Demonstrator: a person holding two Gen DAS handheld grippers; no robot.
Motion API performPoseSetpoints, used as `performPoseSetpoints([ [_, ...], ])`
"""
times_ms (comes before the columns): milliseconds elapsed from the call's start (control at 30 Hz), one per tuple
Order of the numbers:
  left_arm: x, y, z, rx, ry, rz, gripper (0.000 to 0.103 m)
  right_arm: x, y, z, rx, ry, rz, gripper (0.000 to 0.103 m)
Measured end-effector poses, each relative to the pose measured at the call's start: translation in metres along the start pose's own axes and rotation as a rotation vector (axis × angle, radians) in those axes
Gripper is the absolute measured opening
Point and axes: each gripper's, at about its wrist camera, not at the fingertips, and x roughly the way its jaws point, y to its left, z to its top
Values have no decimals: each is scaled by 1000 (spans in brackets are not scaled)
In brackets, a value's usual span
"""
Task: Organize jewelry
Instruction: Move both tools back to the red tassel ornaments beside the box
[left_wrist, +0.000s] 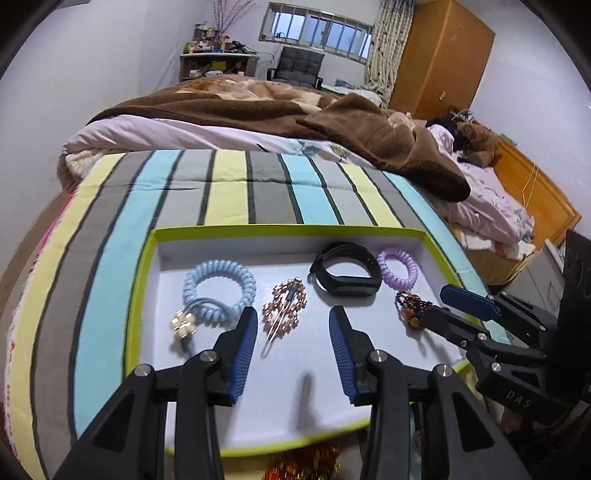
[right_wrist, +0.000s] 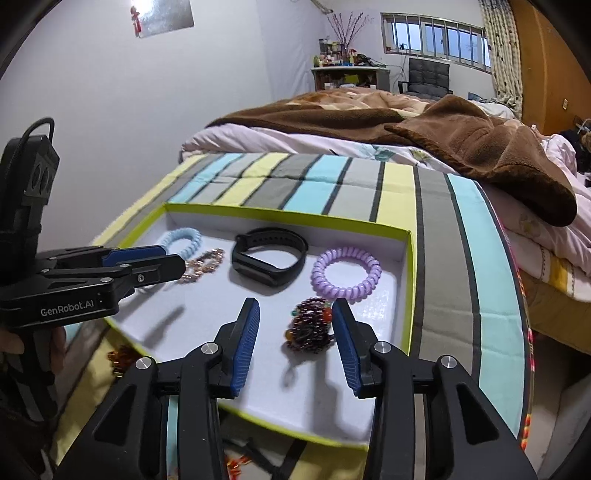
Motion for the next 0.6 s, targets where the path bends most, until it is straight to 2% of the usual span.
performPoseSetpoints([
  [367, -62, 16, -30, -39, -100, 30, 45, -52, 6, -24, 30, -59, 6, 42],
  [600, -78, 25, -64, -72, -100, 41, 46, -71, 9, -53, 61, -43, 29, 42],
])
